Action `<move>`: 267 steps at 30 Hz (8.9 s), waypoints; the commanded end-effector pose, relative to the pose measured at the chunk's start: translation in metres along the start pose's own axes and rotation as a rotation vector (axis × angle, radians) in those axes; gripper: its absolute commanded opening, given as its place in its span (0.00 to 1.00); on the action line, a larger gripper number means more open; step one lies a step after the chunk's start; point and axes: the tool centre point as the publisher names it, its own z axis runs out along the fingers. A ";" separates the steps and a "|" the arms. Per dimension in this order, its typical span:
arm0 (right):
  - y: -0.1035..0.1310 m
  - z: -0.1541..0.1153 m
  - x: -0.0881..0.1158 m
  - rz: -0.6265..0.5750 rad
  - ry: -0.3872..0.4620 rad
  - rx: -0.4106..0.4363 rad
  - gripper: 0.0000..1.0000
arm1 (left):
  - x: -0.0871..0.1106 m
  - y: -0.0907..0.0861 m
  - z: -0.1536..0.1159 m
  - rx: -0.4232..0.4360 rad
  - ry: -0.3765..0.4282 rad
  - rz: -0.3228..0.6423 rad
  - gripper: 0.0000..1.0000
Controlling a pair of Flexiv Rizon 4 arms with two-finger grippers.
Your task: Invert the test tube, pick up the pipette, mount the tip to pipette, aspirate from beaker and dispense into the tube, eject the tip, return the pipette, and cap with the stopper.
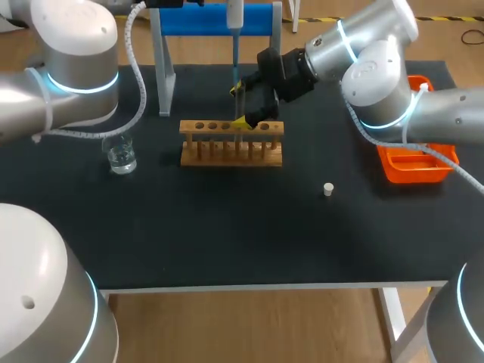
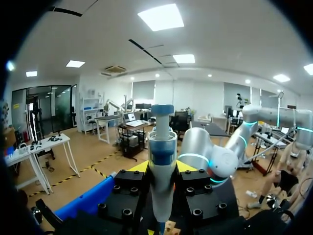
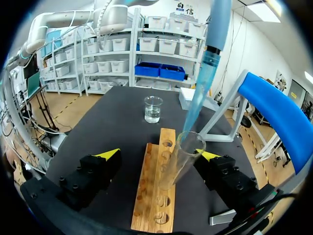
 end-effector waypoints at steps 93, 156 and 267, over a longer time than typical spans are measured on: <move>0.000 -0.001 0.000 0.001 0.003 0.003 1.00 | 0.003 0.018 0.004 -0.005 0.031 -0.023 0.00; 0.000 -0.001 0.000 0.001 0.003 0.003 1.00 | 0.006 0.042 0.004 0.035 0.031 -0.001 0.00; 0.000 -0.001 0.000 0.001 0.003 0.003 1.00 | 0.009 0.056 0.005 0.042 0.018 0.046 0.00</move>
